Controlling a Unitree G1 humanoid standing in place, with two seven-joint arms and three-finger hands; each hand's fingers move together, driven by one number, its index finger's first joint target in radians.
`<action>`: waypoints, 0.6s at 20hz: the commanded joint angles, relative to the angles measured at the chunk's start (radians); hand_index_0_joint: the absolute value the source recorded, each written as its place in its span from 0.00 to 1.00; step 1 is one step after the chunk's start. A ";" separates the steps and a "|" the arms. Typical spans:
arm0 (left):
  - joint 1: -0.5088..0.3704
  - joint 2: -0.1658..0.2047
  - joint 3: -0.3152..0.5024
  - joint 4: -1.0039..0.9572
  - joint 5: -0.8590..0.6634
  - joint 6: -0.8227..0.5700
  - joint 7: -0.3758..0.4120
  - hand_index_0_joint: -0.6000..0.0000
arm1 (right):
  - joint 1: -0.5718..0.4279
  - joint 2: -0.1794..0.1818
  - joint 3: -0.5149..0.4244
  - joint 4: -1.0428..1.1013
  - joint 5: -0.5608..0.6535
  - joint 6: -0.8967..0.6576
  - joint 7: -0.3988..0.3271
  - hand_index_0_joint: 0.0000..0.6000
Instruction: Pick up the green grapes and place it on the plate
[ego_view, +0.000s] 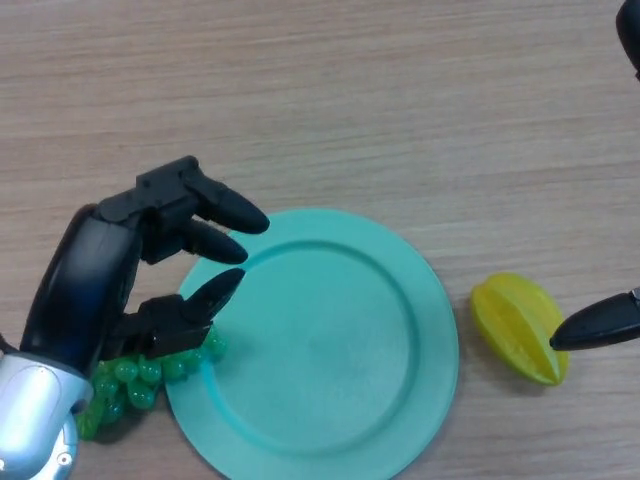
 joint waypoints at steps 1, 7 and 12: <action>-0.014 0.014 0.050 -0.064 -0.035 -0.147 0.045 0.58 | -0.028 -0.030 -0.052 -0.039 -0.028 -0.146 -0.005 0.00; 0.082 0.033 0.183 0.028 0.024 -0.281 0.016 1.00 | -0.039 -0.008 -0.023 -0.039 -0.056 -0.130 0.004 0.00; 0.118 0.034 0.252 0.157 0.114 -0.340 -0.009 1.00 | -0.051 -0.014 0.032 -0.039 -0.081 -0.132 -0.019 0.00</action>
